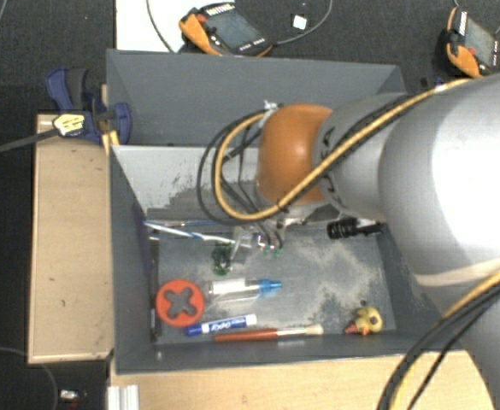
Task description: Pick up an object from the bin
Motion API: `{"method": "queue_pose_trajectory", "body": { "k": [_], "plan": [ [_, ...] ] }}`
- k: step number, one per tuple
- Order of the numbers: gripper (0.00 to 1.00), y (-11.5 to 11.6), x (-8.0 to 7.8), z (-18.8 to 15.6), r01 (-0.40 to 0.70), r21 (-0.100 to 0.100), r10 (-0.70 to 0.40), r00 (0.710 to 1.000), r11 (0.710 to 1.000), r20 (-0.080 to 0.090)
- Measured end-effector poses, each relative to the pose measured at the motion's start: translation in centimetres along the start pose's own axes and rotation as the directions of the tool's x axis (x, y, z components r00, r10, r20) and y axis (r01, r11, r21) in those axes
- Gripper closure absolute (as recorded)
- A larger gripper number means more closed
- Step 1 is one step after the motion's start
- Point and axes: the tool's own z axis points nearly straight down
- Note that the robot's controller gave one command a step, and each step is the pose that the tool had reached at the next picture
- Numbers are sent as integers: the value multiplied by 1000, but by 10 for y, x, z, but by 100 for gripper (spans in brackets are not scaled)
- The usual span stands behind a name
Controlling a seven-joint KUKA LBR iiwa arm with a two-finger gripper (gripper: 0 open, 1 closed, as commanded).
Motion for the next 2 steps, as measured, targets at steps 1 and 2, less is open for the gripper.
{"method": "queue_pose_trajectory", "body": {
  "k": [1, 2],
  "plan": [
    [100, -2, 4, -3, 2, 1, -2, 1000, 1000, 0],
    [100, -2, 4, -3, 3, 1, -3, 1000, 1000, 0]
  ]
}}
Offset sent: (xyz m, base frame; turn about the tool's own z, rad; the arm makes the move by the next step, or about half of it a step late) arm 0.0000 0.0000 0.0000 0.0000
